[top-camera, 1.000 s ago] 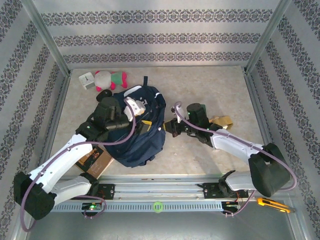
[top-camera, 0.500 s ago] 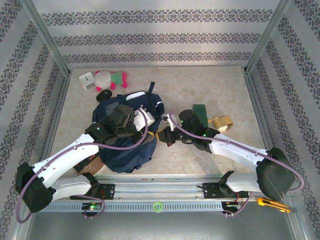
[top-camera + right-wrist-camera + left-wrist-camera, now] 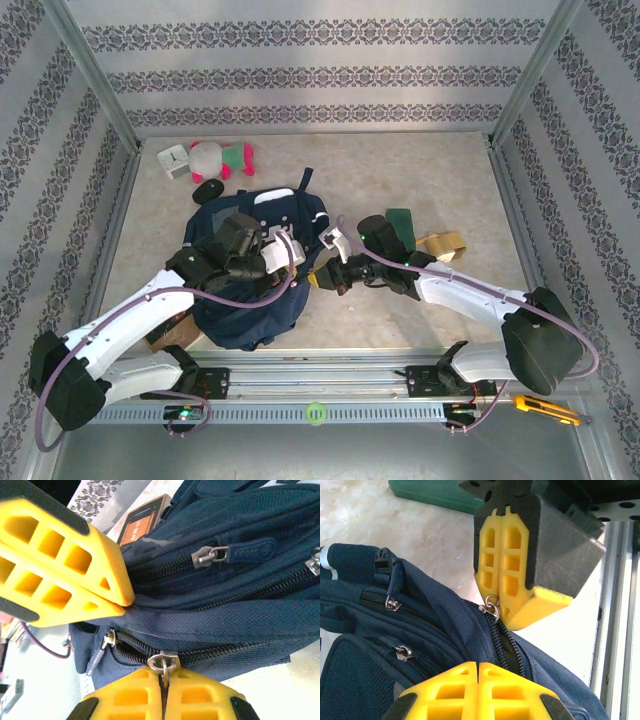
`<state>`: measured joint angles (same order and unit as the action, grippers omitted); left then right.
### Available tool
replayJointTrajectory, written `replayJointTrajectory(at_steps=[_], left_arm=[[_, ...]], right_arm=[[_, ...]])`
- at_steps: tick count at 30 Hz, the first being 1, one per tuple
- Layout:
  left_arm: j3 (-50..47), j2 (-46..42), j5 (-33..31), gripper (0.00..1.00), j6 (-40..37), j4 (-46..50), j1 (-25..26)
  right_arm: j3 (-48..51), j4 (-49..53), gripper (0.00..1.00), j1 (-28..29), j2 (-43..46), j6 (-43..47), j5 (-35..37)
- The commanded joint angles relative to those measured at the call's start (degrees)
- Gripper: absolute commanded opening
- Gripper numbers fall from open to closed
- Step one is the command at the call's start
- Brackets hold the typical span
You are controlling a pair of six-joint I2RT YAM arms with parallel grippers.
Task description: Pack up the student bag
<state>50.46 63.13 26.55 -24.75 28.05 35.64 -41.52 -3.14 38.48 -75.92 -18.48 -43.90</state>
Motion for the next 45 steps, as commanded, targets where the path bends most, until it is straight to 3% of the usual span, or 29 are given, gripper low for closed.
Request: replayJointTrajectory(at_steps=[1, 7, 9, 18, 28, 30, 34, 36, 37, 39, 45], left_arm=[[0.03, -2.22, 6.27, 0.00, -3.86, 5.58, -1.85], [0.71, -2.46, 8.12, 0.00, -4.08, 5.10, -2.24], [0.84, -2.44, 8.41, 0.00, -3.81, 4.50, -2.22], [1.90, -2.58, 13.59, 0.00, -3.81, 6.10, -2.24], [3.16, -3.61, 17.31, 0.00, -3.84, 7.27, -2.24], [3.55, -4.44, 16.72, 0.00, -3.44, 7.15, -2.24], [2.20, -6.02, 10.50, 0.00, -1.03, 6.33, -2.24], [-0.53, -7.17, 3.63, 0.28, 1.23, 3.58, -2.20], [-1.76, -7.54, 1.88, 0.47, 1.29, 2.69, -2.16], [-3.91, -7.44, -1.72, 0.66, 3.52, -0.29, -1.40], [-7.07, -1.41, -15.20, 0.86, 9.82, -12.27, 8.38]], right_arm=[[-1.60, -2.84, 0.11, -2.51, -0.59, 2.21, -4.78], [-2.23, -3.64, 0.10, -2.93, -3.93, 2.22, -9.47], [-2.34, -3.90, 0.00, -2.93, -4.49, 2.48, -9.28], [-0.08, -5.67, 0.00, -7.69, -3.90, -0.84, 7.25], [-1.32, -8.15, 0.00, -10.35, -8.75, -1.95, 19.76], [-2.70, -13.39, 0.00, -13.42, -13.13, -4.25, 24.73], [-5.02, -16.28, 0.00, -13.68, -14.78, -3.31, 19.32], [-5.41, -16.21, 0.00, -13.05, -14.53, -2.19, 17.44], [-5.42, -15.97, 0.00, -12.59, -14.14, -1.95, 17.02], [-5.09, -15.73, 0.00, -11.75, -13.07, -1.94, 16.68], [-3.84, -14.58, 0.00, -8.50, -8.38, -2.30, 17.73]])
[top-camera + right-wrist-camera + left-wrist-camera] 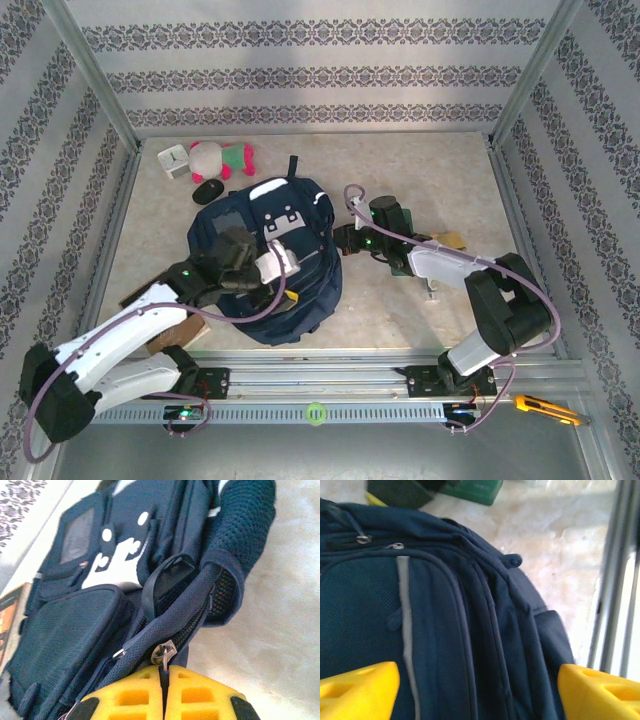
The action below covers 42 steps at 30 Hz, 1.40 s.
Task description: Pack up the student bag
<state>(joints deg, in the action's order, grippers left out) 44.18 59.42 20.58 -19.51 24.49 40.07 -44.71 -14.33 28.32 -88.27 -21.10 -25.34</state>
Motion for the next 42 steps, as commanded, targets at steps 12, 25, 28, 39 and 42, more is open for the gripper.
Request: replayJointTrajectory(at_steps=[12, 25, 28, 39, 42], left_arm=[[-0.95, 10.83, -25.69, 0.31, 10.44, -19.50, 10.11], [-0.85, -4.63, 2.81, 0.00, -5.38, -1.23, 6.58], [-0.74, -5.47, 1.94, 0.00, -4.47, -1.27, 6.05], [-1.08, 1.36, -10.43, 0.00, 16.89, -19.33, 5.28], [-0.16, 4.40, -11.07, 0.00, 24.21, -22.99, 5.28]], right_arm=[[-0.14, 0.06, 0.00, 3.44, 10.28, 1.33, -0.33], [-2.31, -0.86, 0.00, -10.07, -1.40, 3.79, -4.80], [-3.36, -1.84, 0.00, -11.04, -3.45, 4.27, -6.02], [2.73, 9.98, 0.49, -9.08, 14.22, 1.95, -4.57], [3.31, 18.80, 0.50, -4.16, 24.61, 0.58, 0.65]])
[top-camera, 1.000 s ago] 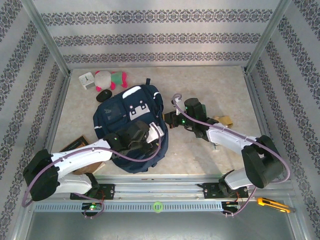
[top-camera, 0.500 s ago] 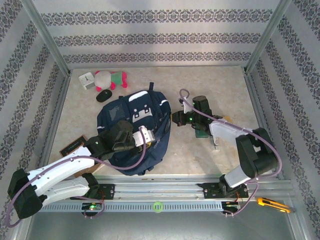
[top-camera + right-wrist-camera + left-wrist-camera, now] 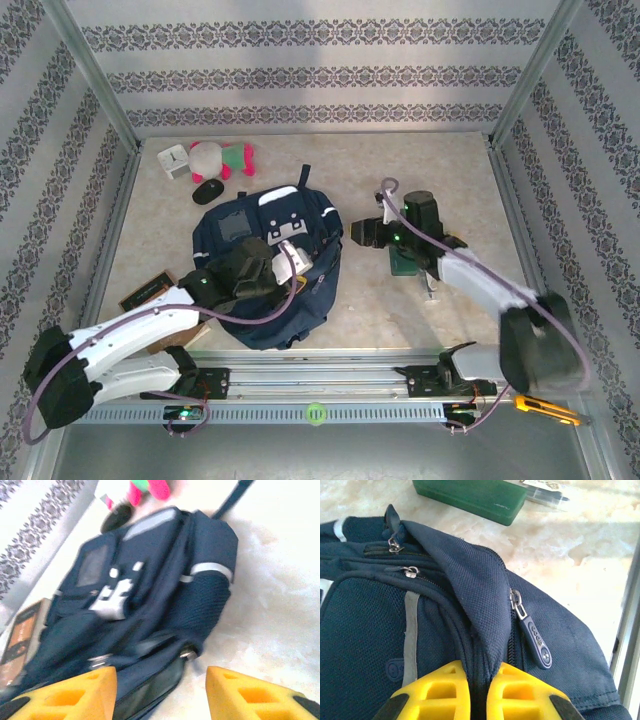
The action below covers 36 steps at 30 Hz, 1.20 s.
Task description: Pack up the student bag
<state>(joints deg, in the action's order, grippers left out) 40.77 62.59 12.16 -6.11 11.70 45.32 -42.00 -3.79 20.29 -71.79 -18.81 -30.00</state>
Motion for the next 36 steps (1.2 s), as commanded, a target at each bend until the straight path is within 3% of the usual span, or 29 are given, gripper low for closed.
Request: replayJointTrajectory(at_steps=[1, 6, 12, 20, 31, 36], left_arm=[[3.43, 2.16, -2.91, 0.00, 14.50, -11.62, 0.04], [3.62, 5.52, -0.84, 0.00, 25.42, -16.19, 0.03], [7.84, 9.07, 0.37, 0.00, 30.54, -12.57, 0.03], [9.66, 10.79, 0.62, 0.00, 36.18, -10.82, 0.03], [9.24, 11.06, 2.42, 0.00, 36.32, -12.16, 0.03], [9.58, 11.36, 1.00, 0.00, 36.08, -12.08, 0.03]], right_arm=[[0.73, 10.13, 0.50, 5.59, 10.92, -3.40, 7.21], [-0.68, 20.04, 0.46, 17.20, 18.35, -16.34, 14.86], [-4.08, 31.50, 0.43, 20.31, 13.03, -28.52, 18.02], [-9.32, 31.48, 0.45, 22.15, 4.58, -27.20, 17.07], [-15.06, 32.02, 0.41, 21.20, -3.00, -23.76, 25.05], [-16.77, 33.36, 0.18, 21.19, -4.22, -22.44, 25.14]])
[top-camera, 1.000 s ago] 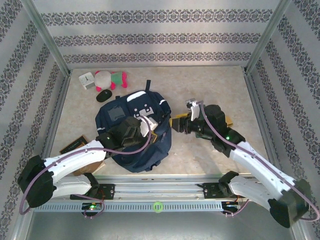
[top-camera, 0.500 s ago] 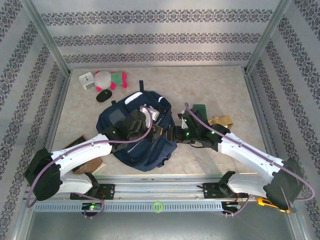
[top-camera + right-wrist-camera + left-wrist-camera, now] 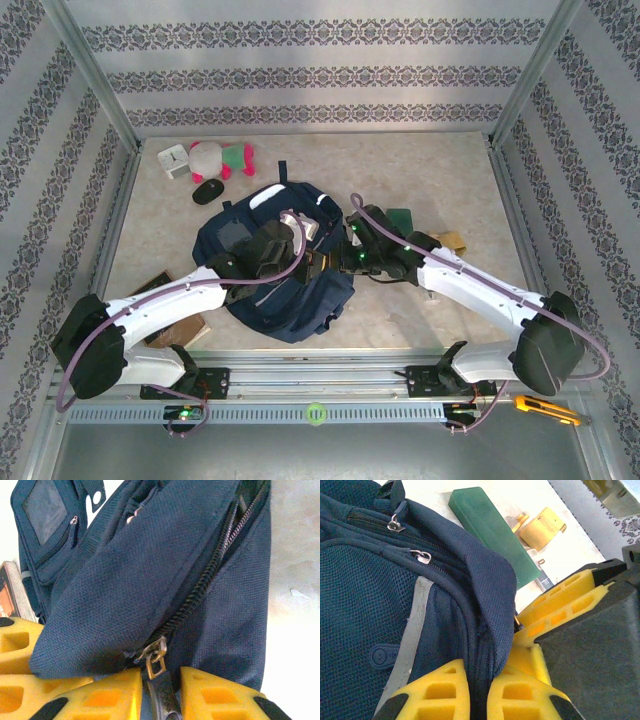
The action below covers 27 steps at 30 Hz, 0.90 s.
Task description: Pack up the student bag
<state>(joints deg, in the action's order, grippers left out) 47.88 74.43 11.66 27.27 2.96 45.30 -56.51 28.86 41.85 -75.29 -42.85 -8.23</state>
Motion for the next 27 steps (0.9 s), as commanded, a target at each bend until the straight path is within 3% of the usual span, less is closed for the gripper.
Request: replayJointTrajectory(at_steps=[1, 10, 14, 19, 27], left_arm=[[2.61, -0.43, 0.88, 0.00, 2.70, -3.34, 0.04], [2.50, 0.62, -0.12, 0.00, 2.73, -4.41, 0.14], [3.01, 0.62, -0.60, 0.00, 1.66, -3.58, 0.14], [2.97, 0.54, -0.22, 0.00, 1.39, -3.84, 0.21], [4.34, 1.14, -6.41, 0.00, 3.11, -3.27, 0.10]], right_arm=[[-2.55, 1.60, 0.16, -0.40, -0.60, 1.71, 3.67], [-3.07, 5.72, 0.09, -1.70, 0.71, 3.56, 4.01], [-3.61, 5.79, 0.20, -2.48, 0.56, 4.22, 2.03], [-2.80, 4.45, 0.01, -3.77, 0.49, 4.75, 0.09], [-3.62, 4.99, 0.00, -3.48, 2.87, 5.33, -2.02]])
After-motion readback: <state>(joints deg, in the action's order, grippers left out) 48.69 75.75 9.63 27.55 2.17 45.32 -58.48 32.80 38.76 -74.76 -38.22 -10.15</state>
